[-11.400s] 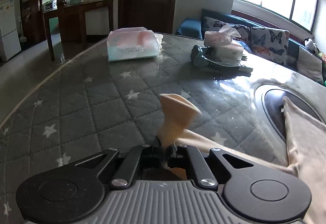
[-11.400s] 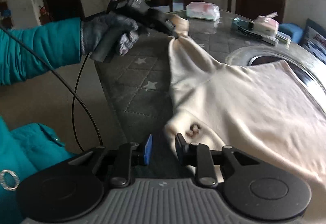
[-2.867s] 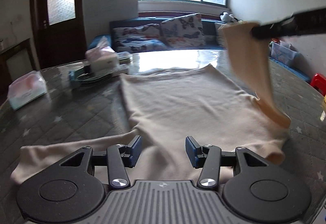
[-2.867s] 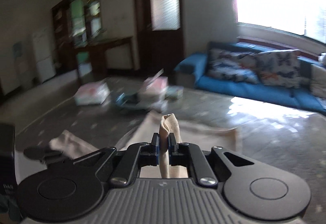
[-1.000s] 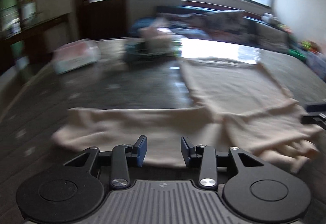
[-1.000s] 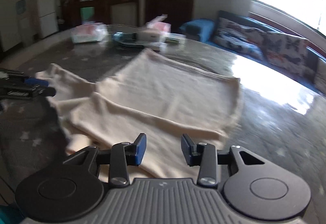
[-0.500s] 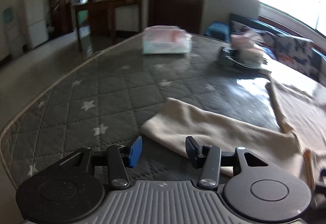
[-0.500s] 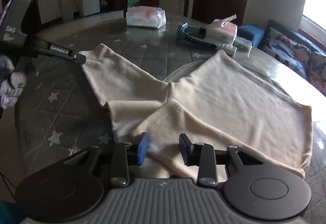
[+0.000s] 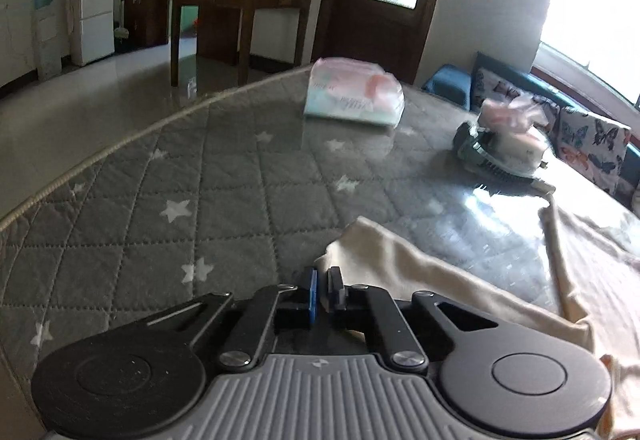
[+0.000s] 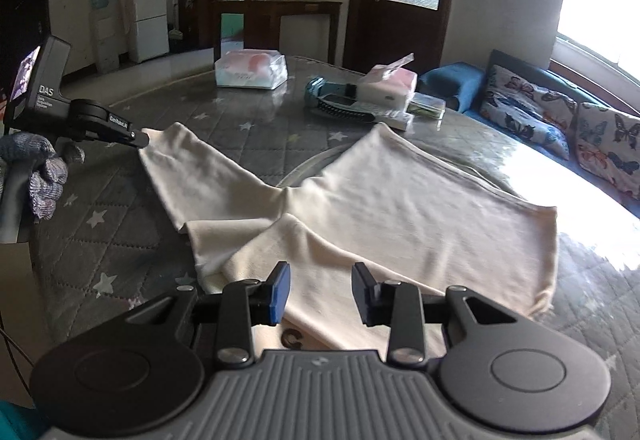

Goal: Fold clothes

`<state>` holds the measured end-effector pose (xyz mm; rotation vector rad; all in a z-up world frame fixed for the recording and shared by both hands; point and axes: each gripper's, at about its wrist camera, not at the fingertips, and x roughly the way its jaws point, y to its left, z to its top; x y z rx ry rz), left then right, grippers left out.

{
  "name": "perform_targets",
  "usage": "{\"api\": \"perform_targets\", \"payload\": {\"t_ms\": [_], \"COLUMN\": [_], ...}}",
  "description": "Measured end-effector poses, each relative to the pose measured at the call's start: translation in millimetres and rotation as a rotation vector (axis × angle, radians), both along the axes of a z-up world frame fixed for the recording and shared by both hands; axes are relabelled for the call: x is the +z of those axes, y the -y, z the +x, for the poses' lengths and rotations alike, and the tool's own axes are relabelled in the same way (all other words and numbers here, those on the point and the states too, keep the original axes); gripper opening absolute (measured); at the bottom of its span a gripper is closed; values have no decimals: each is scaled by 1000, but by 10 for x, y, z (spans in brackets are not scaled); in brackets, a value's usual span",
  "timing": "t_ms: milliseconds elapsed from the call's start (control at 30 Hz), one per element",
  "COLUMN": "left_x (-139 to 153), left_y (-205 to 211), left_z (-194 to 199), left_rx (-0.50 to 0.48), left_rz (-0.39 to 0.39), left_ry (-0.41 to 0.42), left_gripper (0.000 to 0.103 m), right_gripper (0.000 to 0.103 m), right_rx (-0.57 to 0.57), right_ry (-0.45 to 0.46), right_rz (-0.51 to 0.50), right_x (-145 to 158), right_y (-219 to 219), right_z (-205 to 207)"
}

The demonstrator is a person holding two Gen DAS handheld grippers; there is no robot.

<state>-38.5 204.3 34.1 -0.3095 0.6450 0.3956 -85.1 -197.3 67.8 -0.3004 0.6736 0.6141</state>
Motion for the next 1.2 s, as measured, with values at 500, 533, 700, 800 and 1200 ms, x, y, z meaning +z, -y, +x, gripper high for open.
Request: {"api": "perform_targets", "payload": {"t_ms": [500, 533, 700, 800, 1200], "left_x": [796, 812, 731, 618, 396], "left_y": [1371, 1502, 2093, 2367, 2539], "left_z": [20, 23, 24, 17, -93], "left_rx": [-449, -490, -676, -754, -933], "left_rz": [2, -5, -16, -20, 66], "left_ry": [216, 220, 215, 208, 108], "left_gripper": [5, 5, 5, 5, 21], "right_gripper": [34, 34, 34, 34, 34], "right_rx": [-165, -181, -261, -300, -366], "right_ry": [16, 17, 5, -2, -75], "right_rz": [40, 43, 71, 90, 166], "right_x": [79, 85, 99, 95, -7], "right_y": [569, 622, 906, 1034, 1225], "right_z": [16, 24, 103, 149, 319]}}
